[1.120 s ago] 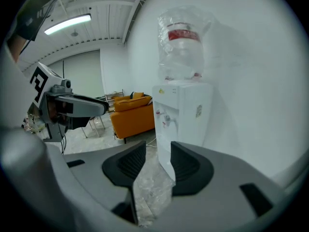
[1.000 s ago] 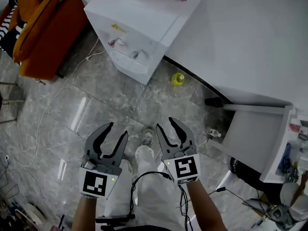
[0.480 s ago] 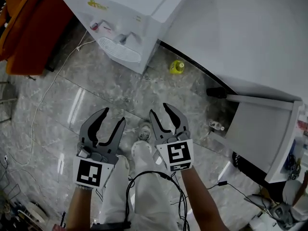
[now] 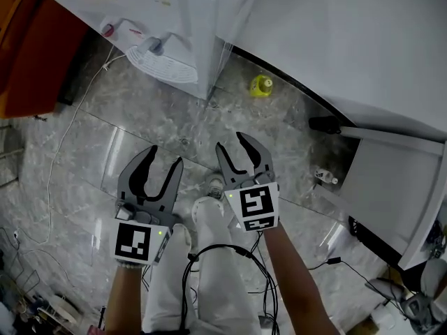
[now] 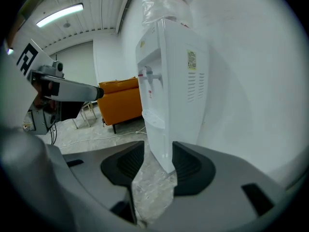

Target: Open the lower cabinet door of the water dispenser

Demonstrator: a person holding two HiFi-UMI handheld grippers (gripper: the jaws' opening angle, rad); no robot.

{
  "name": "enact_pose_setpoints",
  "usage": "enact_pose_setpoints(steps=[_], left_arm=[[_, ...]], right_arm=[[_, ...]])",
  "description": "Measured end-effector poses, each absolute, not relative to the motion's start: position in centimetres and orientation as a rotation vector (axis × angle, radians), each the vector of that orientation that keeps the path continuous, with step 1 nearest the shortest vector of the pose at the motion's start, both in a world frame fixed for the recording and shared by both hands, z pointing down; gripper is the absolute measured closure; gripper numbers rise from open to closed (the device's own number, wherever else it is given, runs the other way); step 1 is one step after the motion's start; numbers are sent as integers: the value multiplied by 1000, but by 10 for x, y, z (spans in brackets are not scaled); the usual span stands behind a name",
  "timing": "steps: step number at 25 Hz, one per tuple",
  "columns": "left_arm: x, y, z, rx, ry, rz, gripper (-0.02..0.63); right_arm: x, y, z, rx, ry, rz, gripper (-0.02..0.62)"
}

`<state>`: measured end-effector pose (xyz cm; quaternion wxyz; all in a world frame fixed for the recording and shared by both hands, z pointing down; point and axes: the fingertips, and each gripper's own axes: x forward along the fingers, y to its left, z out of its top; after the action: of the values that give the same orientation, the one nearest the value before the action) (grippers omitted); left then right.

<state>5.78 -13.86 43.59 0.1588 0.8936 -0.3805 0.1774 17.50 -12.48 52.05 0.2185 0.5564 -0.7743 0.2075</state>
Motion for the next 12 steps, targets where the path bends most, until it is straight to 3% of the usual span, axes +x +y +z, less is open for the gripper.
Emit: enact_pose_setpoints(steps=[12], left_arm=[[68,-157,483,2542,-1124,525,413]], right_arm=[[180,-176,596,1491,-2140,532,410]])
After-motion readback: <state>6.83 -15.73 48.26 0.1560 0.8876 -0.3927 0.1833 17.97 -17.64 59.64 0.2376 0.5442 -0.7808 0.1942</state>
